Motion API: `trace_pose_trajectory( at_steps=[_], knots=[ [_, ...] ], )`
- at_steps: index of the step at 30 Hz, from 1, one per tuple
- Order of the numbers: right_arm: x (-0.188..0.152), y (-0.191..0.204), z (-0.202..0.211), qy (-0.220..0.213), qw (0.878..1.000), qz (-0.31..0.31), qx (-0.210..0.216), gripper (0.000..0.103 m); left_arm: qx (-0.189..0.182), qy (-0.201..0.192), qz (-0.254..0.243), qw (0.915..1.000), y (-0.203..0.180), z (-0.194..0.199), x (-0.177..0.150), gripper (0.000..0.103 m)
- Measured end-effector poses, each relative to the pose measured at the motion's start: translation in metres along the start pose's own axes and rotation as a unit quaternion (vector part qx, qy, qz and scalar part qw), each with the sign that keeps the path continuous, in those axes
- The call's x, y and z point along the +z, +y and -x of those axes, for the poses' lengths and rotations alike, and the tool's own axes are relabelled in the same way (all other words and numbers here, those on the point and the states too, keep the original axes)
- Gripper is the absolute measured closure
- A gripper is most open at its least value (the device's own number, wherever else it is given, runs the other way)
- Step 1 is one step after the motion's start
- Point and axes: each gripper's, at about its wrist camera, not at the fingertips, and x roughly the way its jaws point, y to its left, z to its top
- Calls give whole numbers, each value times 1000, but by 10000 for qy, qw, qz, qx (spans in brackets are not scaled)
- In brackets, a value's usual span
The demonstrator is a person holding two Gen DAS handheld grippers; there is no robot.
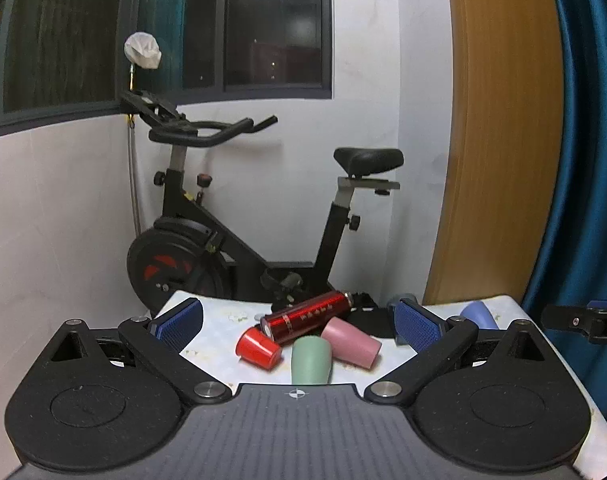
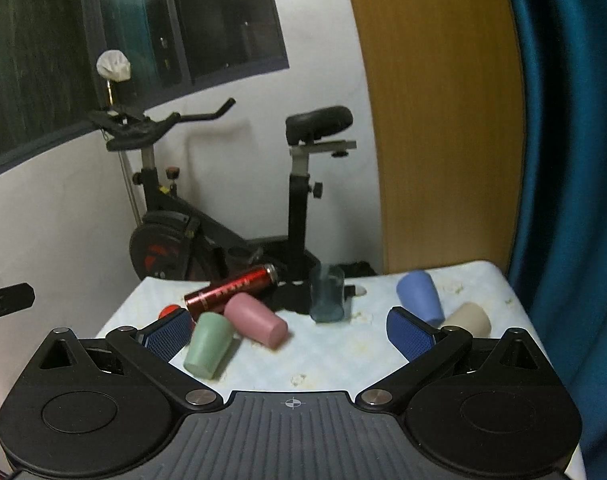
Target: Flip cup upright
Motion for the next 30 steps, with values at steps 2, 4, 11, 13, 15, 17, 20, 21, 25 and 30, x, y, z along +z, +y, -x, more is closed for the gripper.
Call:
trace_pose_trajectory(
  at_steps=[2,4,11,13,15,17,20,21,25,30],
  knots=[
    [0,1,1,-19,10000,7,2,0,-1,-59,12,10000,-1,1,1,0],
    [-1,2,1,-2,10000,11,0,0,3,-90,17,10000,-1,0,0,0],
    [-2,5,0,32,10000,13,-6,0,30,-165,10,9999,2,3,-1,0],
    [-1,5,-1,28,10000,25,-9,0,26,-179,6,9998,3,2,-1,0],
    [-1,6,-1,26,10000,27,-9,0,37,-196,5,9998,3,3,-1,0],
    [-1,6,-1,21,10000,30,-13,0,39,-226,-2,9997,4,4,-1,0],
    [0,7,0,14,10000,34,-15,0,47,-263,-12,9996,4,9,-3,0],
    [1,8,0,8,10000,37,-18,0,53,-272,-17,9996,4,9,-3,0],
    [2,10,2,-7,10000,55,-21,0,60,-308,-27,9995,4,11,-1,0],
    [2,12,3,-3,10000,73,-24,0,52,-316,-25,9995,5,11,0,0]
  ],
)
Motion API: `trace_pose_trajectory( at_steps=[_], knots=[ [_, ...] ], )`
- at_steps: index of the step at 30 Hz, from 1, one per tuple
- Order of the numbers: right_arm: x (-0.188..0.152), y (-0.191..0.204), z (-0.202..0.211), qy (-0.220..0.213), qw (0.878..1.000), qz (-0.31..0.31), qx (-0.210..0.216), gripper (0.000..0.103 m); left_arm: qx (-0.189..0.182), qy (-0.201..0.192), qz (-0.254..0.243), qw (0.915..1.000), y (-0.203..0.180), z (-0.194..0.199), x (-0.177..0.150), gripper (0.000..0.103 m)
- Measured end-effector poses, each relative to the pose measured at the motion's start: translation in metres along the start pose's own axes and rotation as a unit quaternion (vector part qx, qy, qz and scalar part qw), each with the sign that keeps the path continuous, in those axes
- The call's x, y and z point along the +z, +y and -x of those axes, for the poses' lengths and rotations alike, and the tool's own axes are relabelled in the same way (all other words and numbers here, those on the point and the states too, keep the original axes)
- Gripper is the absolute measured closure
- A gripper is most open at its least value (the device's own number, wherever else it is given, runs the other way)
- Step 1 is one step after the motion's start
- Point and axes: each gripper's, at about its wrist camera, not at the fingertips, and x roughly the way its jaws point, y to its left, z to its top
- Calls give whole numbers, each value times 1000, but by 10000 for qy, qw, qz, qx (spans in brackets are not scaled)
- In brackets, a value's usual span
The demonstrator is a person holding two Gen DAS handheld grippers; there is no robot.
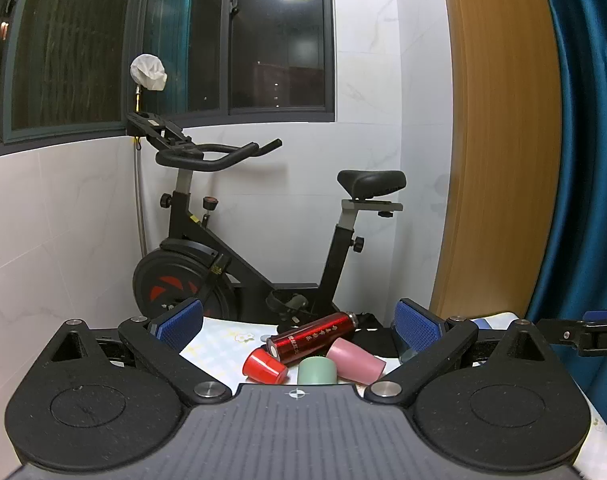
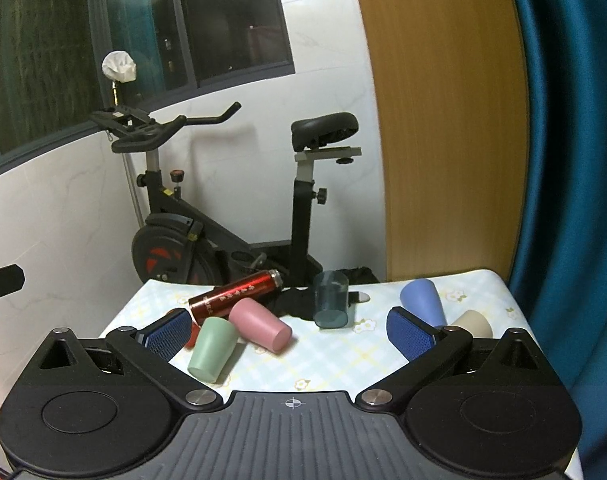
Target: Flip cup upright
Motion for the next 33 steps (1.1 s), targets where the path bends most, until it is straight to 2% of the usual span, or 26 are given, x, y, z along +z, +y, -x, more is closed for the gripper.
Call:
trace_pose_trajectory(
  at_steps=[33],
  knots=[
    [7,9,8,-76,10000,52,15,0,-23,-71,27,10000,2,4,3,0]
  ],
)
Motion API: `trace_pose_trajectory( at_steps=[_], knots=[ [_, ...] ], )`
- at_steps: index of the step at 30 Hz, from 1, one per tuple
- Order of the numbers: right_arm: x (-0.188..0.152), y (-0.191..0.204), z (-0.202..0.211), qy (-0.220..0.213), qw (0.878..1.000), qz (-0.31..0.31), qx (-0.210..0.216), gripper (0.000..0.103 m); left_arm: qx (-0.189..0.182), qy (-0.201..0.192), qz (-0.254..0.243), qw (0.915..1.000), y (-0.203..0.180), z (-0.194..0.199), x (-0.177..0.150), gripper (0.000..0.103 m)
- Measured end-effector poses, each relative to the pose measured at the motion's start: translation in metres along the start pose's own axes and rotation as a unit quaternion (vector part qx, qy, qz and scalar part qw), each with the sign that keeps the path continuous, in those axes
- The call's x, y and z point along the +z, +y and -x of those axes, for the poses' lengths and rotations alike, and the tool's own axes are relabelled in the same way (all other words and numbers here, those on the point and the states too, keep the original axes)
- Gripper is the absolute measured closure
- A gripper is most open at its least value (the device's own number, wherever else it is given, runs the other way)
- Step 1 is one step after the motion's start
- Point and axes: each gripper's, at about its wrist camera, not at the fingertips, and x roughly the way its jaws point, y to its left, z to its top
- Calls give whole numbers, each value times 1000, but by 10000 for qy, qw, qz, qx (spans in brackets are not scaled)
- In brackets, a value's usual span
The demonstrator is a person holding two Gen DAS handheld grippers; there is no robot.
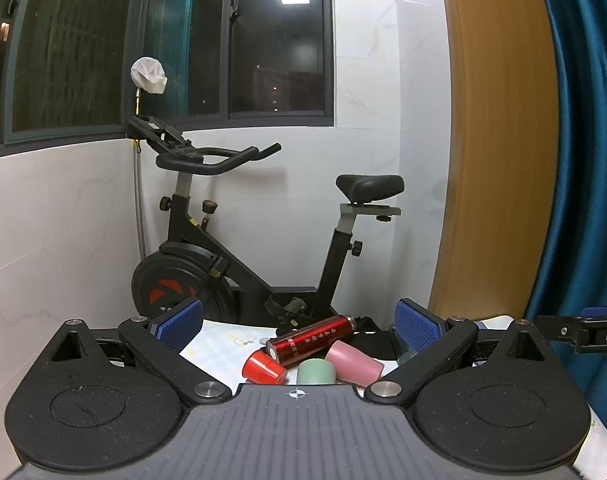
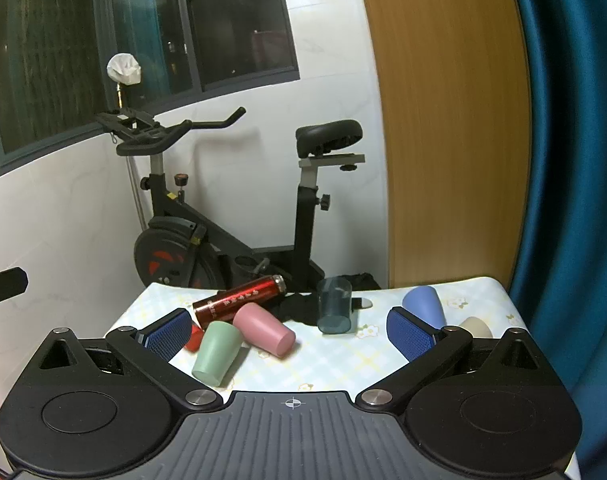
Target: Flip cup upright
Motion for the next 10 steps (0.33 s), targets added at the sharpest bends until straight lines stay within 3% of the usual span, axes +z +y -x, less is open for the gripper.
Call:
trace_pose_trajectory(
  at_steps=[10],
  knots=[
    [-2,1,0,14,10000,2,1,0,-31,-29,1,10000,1,0,-1,0]
  ],
)
